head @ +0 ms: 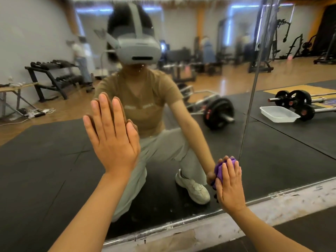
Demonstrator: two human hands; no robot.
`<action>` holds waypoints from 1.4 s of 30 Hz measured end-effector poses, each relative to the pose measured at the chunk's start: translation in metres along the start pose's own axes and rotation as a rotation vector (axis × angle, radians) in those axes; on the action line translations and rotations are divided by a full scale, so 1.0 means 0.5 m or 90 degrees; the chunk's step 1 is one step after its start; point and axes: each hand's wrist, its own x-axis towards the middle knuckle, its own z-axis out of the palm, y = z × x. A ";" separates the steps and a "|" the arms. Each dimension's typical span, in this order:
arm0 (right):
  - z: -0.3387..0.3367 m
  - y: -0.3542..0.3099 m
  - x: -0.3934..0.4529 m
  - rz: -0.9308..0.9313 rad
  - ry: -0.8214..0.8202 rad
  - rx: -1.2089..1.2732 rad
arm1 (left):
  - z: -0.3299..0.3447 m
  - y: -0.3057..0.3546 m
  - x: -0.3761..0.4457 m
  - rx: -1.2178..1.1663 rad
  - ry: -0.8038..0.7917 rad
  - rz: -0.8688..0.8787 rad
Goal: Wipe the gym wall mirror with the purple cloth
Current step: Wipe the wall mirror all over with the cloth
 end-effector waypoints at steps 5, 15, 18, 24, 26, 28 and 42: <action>-0.010 -0.019 0.029 0.042 0.024 0.058 | -0.007 0.001 -0.001 -0.012 -0.024 0.003; -0.018 -0.135 0.223 0.165 0.254 0.139 | -0.010 0.001 0.000 -0.015 -0.028 0.010; 0.018 -0.130 0.122 0.037 0.148 0.108 | -0.005 -0.003 -0.001 0.001 -0.017 0.007; 0.042 -0.081 0.004 -0.132 0.026 -0.050 | -0.002 -0.004 -0.001 -0.001 -0.012 0.017; 0.038 -0.070 -0.026 -0.137 -0.017 -0.084 | -0.002 -0.004 -0.001 -0.005 -0.014 0.017; 0.038 -0.047 -0.084 -0.153 -0.067 -0.128 | -0.006 -0.004 -0.003 -0.006 -0.019 0.018; -0.004 -0.115 0.135 -0.008 0.125 0.071 | -0.013 -0.003 -0.002 -0.035 -0.039 0.034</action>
